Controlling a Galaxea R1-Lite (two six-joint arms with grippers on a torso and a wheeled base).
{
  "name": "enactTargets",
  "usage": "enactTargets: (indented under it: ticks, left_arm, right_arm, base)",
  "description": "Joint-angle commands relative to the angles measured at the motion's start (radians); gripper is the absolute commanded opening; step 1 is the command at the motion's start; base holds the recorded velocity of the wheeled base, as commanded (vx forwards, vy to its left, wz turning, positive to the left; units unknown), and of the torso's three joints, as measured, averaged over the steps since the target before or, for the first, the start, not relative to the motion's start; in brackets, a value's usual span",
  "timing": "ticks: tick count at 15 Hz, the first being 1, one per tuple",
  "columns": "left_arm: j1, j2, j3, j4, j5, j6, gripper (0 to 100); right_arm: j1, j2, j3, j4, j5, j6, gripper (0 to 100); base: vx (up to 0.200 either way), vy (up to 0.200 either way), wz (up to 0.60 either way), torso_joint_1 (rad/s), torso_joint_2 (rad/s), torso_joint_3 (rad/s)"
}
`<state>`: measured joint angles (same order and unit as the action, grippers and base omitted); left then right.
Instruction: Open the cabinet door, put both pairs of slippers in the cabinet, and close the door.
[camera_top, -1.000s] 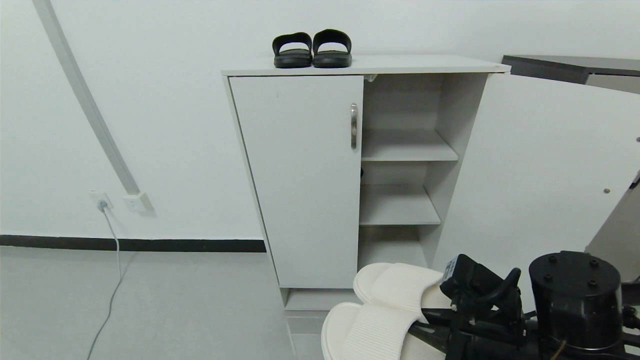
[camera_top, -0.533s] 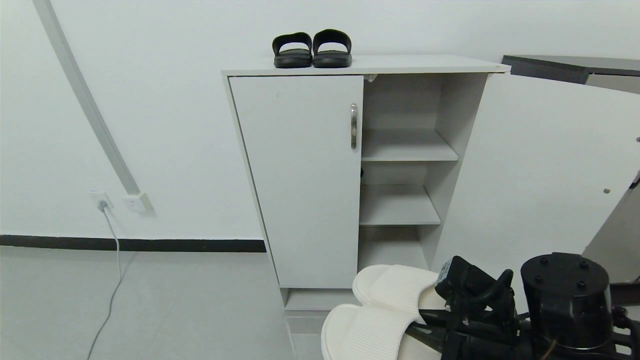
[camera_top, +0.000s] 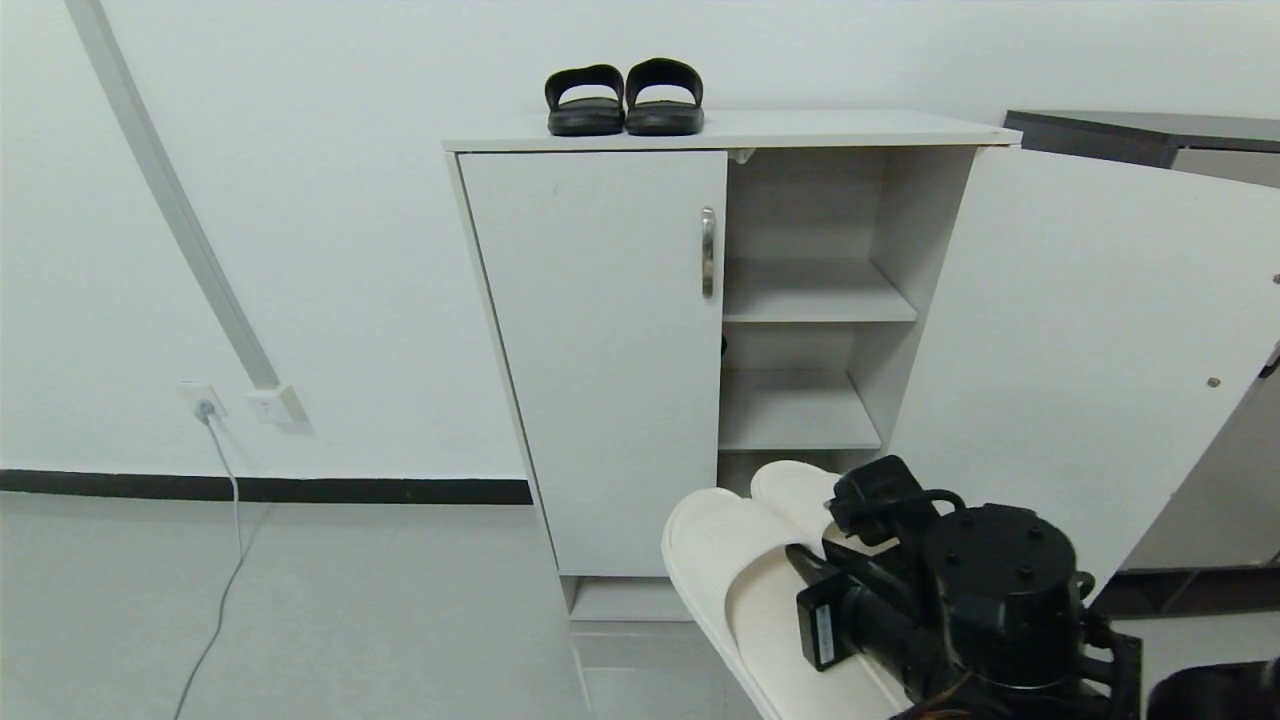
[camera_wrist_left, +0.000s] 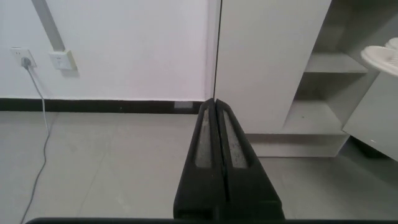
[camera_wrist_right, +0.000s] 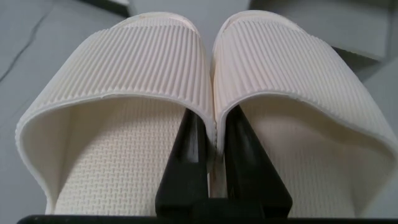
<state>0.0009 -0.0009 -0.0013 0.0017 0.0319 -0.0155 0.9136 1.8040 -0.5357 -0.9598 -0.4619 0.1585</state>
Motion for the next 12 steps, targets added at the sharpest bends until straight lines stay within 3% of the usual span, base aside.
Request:
enactTargets:
  ticks: [1,3,5,10,12]
  left_arm:
    - [-0.001,0.001,0.000,0.000,0.000,0.000,0]
    - [0.001,0.001,0.000,0.000,-0.001,0.000,0]
    - [0.001,0.001,0.000,0.000,-0.001,0.000,0]
    - [0.001,0.001,0.000,0.000,-0.001,0.000,0]
    - [-0.001,0.001,0.000,0.000,-0.001,0.000,0]
  right_arm:
    - [0.025,0.153,-0.090,-0.016,-0.115,0.041,0]
    - [0.025,0.281,-0.210,-0.016,-0.264,0.095,0]
    - [0.022,0.344,-0.268,-0.027,-0.350,0.102,0]
    - [0.011,0.356,-0.303,-0.033,-0.363,0.095,0]
    - [-0.002,0.365,-0.303,-0.034,-0.363,0.096,0]
  base:
    - [0.000,0.000,0.00,0.000,0.00,0.000]
    - [0.000,0.000,0.00,0.000,0.00,0.000]
    - [0.000,0.000,0.00,0.000,0.00,0.000]
    - [0.000,0.000,0.00,0.000,0.00,0.000]
    - [0.000,-0.200,0.00,0.002,0.00,0.000]
